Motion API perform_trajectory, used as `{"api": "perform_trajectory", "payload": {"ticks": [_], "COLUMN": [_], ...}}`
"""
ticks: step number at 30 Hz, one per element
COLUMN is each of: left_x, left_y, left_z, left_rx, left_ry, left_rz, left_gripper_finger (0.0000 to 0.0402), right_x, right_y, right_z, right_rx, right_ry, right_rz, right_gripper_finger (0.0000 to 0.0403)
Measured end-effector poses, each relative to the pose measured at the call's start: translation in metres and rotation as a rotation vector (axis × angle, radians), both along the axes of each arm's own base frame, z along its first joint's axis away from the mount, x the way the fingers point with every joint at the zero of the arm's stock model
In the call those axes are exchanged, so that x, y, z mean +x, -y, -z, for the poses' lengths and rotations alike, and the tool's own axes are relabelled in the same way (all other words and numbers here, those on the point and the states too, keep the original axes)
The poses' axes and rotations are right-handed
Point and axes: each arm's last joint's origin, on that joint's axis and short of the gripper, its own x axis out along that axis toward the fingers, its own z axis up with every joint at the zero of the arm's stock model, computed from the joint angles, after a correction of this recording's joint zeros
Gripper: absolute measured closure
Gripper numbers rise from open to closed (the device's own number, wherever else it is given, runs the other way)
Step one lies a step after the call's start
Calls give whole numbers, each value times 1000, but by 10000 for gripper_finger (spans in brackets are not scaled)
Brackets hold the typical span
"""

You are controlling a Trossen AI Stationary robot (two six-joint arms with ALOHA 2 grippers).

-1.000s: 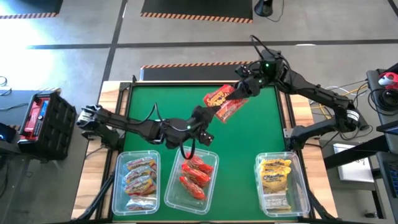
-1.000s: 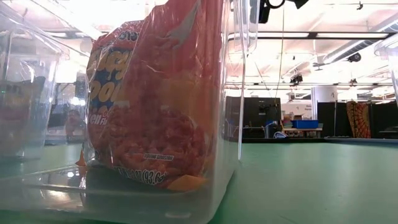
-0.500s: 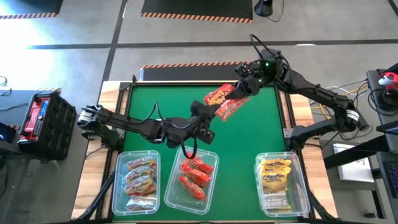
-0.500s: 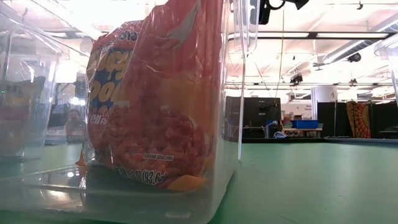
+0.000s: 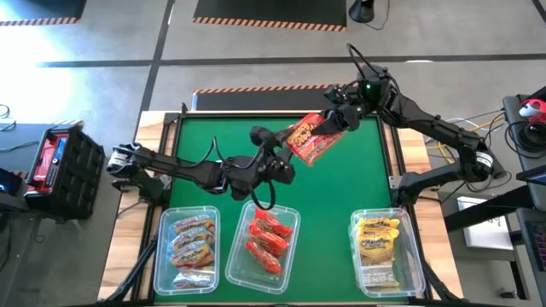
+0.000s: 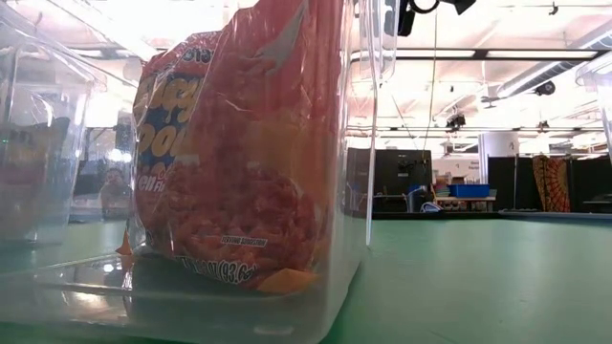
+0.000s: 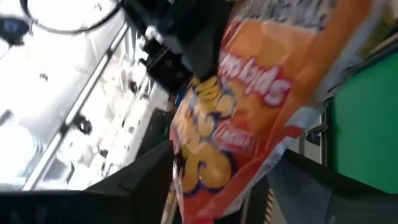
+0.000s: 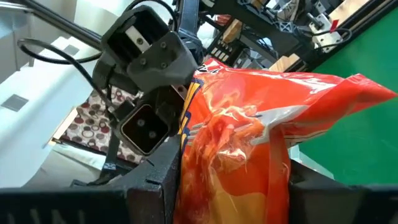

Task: Sort Maruchan noodles
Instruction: Put the orange noodle pack into the middle transparent bin

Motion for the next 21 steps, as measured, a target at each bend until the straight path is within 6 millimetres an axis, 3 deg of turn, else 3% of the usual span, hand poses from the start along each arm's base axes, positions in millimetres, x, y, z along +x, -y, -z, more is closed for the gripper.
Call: {"api": "perform_trajectory", "payload": {"ticks": [10,15,18,21], "left_x": [-7,-10,-10,-4], "left_y": [-13,-31,-41,-54], "left_z": [0,3,9,18], "left_rx": [-136,-236,-297,-471], "left_ry": [180,385,449,502], "left_rz": [-317,-505,-482,-314], "left_gripper_finger": [137,136,136,136], "right_x": [-15,-25,-29,-32], "right_y": [26,39,44,47], "right_z": [0,0,0,0], "right_rx": [-39,-82,-122,-171], "right_ry": [20,38,57,79], "right_rz": [95,140,149,151], "right_gripper_finger": [268,268,268,268]}}
